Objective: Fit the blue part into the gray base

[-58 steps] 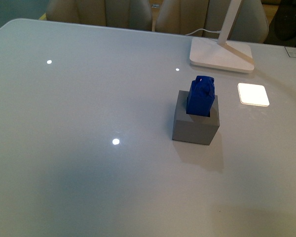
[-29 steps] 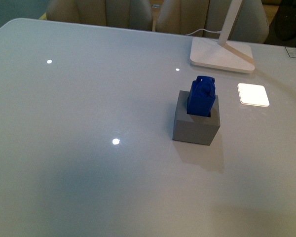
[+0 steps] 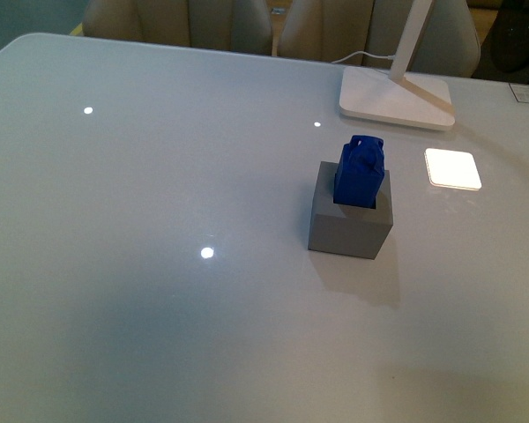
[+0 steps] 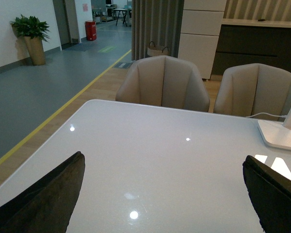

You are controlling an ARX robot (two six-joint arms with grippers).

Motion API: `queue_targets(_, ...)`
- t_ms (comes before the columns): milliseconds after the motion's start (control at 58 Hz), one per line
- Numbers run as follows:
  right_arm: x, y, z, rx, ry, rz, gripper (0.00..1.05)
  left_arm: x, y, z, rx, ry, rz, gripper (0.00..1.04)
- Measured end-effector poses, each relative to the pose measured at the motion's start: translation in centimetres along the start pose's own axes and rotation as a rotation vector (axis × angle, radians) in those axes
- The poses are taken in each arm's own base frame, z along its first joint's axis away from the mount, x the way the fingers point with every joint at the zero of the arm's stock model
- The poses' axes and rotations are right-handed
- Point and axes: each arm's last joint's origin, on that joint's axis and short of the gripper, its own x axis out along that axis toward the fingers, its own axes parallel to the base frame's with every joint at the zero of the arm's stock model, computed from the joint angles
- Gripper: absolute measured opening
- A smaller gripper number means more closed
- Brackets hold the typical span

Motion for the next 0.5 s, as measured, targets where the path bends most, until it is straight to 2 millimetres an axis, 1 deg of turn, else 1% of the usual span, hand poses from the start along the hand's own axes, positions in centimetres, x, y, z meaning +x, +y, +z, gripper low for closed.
queue_targets(69,0.00,0.00,0.00,0.000,0.000,0.000,0.80,0.00,0.00,0.00,0.000,0.000,0.000,0.97)
queue_targets(121,0.00,0.00,0.00,0.000,0.000,0.000,0.90,0.00,0.00,0.00,0.000,0.000,0.000,0.97)
queue_targets(172,0.00,0.00,0.00,0.000,0.000,0.000,0.97,0.00,0.00,0.00,0.000,0.000,0.000,0.97)
queue_targets(259,0.00,0.00,0.00,0.000,0.000,0.000,0.96,0.00,0.00,0.00,0.000,0.000,0.000,0.97)
queue_targets(500,0.00,0.00,0.00,0.000,0.000,0.000,0.96,0.00,0.00,0.00,0.000,0.000,0.000,0.97)
